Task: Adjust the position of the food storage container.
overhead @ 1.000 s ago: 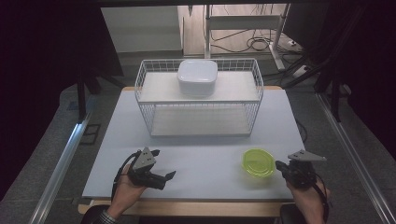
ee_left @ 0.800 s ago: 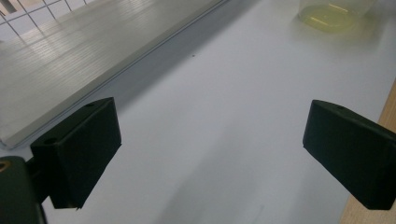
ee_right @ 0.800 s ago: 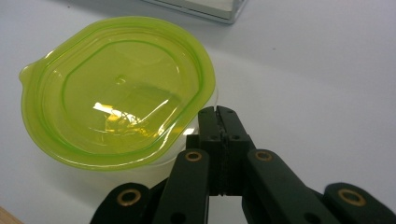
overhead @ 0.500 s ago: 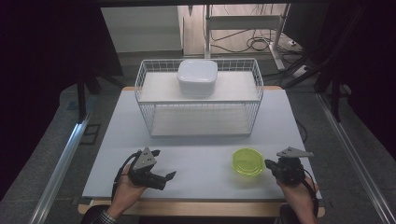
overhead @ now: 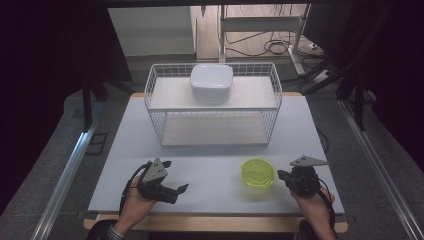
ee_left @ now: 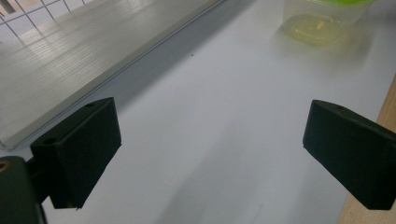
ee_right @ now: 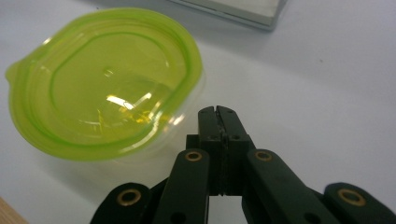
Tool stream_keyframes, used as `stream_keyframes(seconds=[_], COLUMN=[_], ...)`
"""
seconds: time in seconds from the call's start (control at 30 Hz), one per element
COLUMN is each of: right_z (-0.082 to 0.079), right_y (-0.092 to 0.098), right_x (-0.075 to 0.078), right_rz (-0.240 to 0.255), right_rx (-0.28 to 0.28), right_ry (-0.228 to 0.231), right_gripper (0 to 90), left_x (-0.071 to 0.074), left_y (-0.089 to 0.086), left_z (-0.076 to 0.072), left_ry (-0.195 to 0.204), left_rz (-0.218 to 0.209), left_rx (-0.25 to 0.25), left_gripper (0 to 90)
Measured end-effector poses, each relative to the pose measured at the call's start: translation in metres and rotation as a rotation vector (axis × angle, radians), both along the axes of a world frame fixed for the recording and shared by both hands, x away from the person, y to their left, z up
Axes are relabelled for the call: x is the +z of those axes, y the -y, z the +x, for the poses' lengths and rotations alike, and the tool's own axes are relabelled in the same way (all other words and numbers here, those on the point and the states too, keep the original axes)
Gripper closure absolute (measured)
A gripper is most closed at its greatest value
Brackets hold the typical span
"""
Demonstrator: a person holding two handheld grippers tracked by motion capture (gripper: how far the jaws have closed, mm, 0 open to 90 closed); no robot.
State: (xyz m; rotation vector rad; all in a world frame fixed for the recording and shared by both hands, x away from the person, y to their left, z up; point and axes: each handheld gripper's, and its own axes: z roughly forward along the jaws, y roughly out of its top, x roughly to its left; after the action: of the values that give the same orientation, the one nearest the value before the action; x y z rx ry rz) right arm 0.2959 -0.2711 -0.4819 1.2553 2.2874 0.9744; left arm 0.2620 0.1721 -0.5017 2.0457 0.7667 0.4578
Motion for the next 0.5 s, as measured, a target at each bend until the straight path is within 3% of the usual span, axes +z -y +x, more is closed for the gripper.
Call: stream_keyframes(seconds=[0.13, 0.5], right_z=[-0.004, -0.001], right_y=[0.003, -0.016], right_x=[-0.005, -0.017], right_rz=[0.007, 0.035], right_rx=[-0.003, 0.059], right_ry=[-0.033, -0.102], right_gripper=[89.5, 89.5], left_x=[0.0, -0.001], left_y=[0.0, 0.001], left_z=[0.0, 0.0], left_ry=[-0.001, -0.006], left_rz=[0.001, 0.004], left_rx=[0.0, -0.003], left_gripper=[4.0, 4.0])
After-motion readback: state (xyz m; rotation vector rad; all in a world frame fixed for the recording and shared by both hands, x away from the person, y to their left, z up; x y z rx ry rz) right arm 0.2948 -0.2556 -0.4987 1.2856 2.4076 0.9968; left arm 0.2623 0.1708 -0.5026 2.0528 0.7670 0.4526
